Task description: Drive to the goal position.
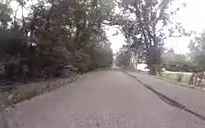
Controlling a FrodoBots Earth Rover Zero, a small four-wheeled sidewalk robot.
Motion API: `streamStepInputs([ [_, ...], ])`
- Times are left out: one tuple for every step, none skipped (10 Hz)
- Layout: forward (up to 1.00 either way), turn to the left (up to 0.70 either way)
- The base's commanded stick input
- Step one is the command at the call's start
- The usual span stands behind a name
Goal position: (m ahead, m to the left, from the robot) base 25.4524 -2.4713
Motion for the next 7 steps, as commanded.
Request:
streamStepInputs([
  [0.70,0.00],
  [0.70,0.00],
  [0.70,0.00],
  [0.70,0.00],
  [0.70,0.00],
  [0.70,0.00],
  [0.70,0.00],
])
